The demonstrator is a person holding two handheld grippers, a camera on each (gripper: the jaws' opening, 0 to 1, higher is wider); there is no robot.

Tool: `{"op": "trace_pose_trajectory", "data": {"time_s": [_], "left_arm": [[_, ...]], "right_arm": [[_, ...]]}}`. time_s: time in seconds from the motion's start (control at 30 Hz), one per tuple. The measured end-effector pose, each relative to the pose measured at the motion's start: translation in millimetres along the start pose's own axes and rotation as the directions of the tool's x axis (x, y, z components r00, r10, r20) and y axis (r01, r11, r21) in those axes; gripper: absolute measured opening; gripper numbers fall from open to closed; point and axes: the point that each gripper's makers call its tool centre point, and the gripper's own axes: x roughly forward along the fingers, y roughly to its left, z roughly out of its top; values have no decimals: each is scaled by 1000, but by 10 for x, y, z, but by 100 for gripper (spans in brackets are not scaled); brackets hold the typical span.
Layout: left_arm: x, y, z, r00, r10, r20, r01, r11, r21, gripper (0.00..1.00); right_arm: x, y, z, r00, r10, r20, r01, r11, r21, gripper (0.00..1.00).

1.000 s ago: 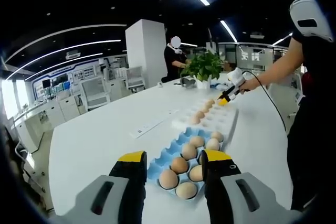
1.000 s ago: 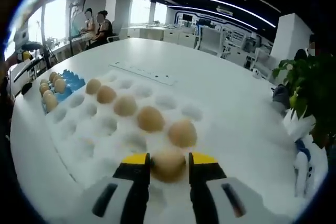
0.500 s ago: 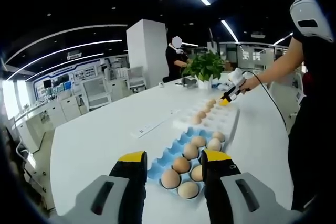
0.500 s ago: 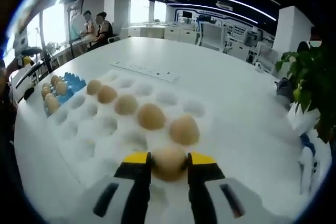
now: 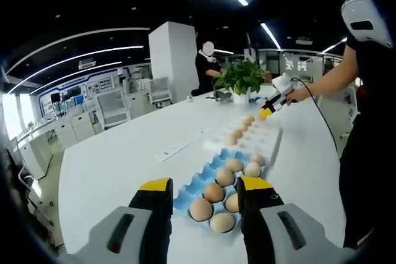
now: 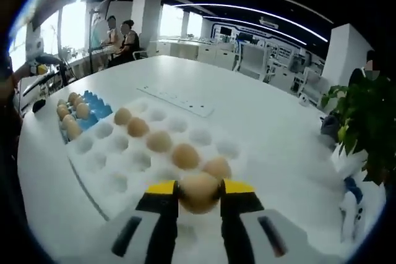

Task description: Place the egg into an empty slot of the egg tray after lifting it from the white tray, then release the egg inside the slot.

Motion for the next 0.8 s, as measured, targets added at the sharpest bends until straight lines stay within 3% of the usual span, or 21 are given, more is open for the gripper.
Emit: {"op": "trace_pose_trajectory", "data": {"time_s": [0.1,0.8], "left_arm": [[-4,2,7,1000,2,5,-2,1000,1,42],[-20,13,7,1000,7,7,-7,1000,0,42]], "right_arm": [[-22,91,56,1000,13,-2,-13,999,-50,25],[33,415,258,995,96,24,-93,991,-100,25]]}}
